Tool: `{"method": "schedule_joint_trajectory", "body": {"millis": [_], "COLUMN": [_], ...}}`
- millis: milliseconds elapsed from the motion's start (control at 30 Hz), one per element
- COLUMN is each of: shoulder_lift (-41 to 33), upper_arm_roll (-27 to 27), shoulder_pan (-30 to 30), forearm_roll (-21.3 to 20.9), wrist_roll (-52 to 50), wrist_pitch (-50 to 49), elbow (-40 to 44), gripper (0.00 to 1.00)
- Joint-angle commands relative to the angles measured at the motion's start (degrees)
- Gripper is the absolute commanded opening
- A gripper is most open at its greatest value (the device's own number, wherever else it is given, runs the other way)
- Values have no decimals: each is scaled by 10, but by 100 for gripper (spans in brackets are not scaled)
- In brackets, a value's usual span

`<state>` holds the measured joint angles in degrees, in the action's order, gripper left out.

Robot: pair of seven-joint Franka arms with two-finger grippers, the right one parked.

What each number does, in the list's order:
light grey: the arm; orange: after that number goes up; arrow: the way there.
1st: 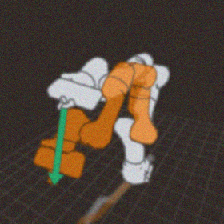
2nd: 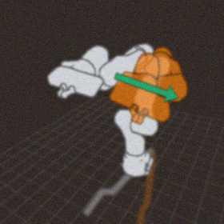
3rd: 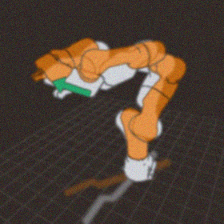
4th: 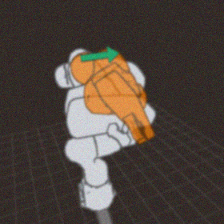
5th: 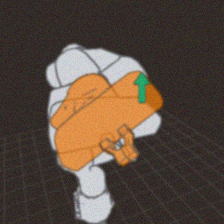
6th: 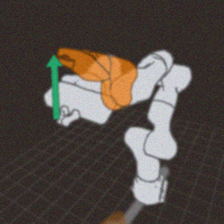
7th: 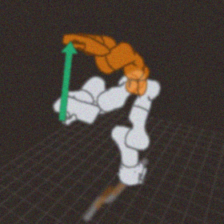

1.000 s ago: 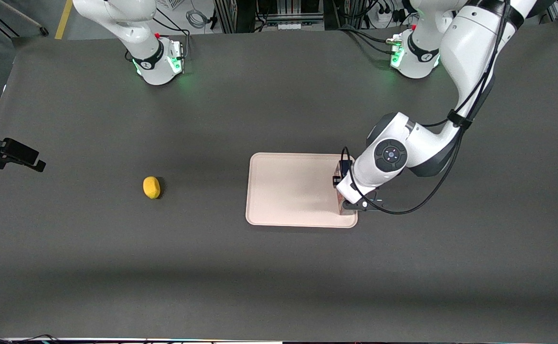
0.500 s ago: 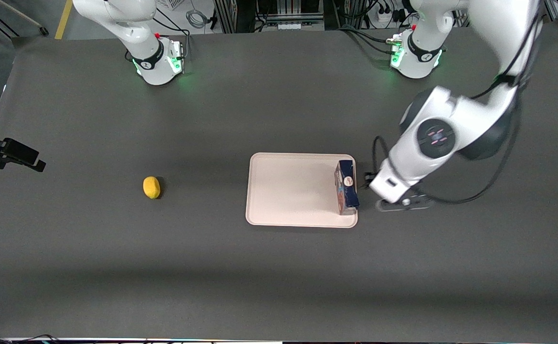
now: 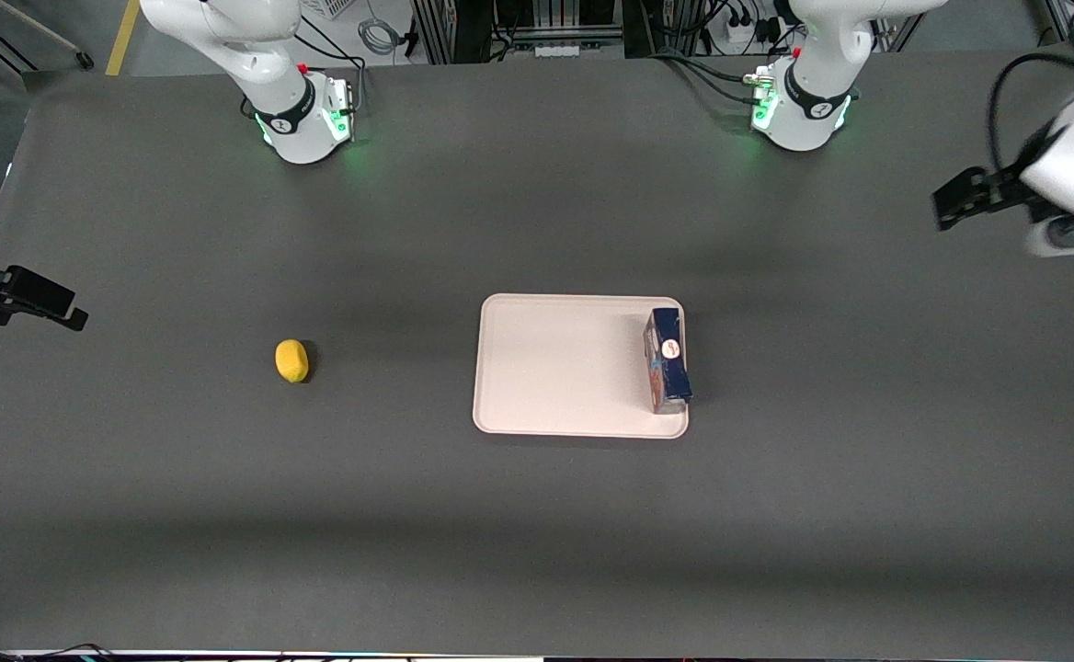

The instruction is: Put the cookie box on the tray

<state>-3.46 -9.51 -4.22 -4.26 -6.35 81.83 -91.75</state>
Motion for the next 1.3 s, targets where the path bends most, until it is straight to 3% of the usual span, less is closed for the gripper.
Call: {"method": "schedule_joint_trajectory", "body": {"millis": [0, 200, 800, 1267], "shoulder_lift": [-75, -117, -109, -106], "upper_arm_roll": [49, 52, 52, 52], "shoulder_pan": [5, 5, 10, 11], "forearm_roll": [9, 12, 17, 52], "wrist_roll": [56, 56, 57, 67], "wrist_pitch": [92, 207, 182, 179], "elbow": [-149, -272, -232, -218], "gripper": [100, 100, 100, 100]}}
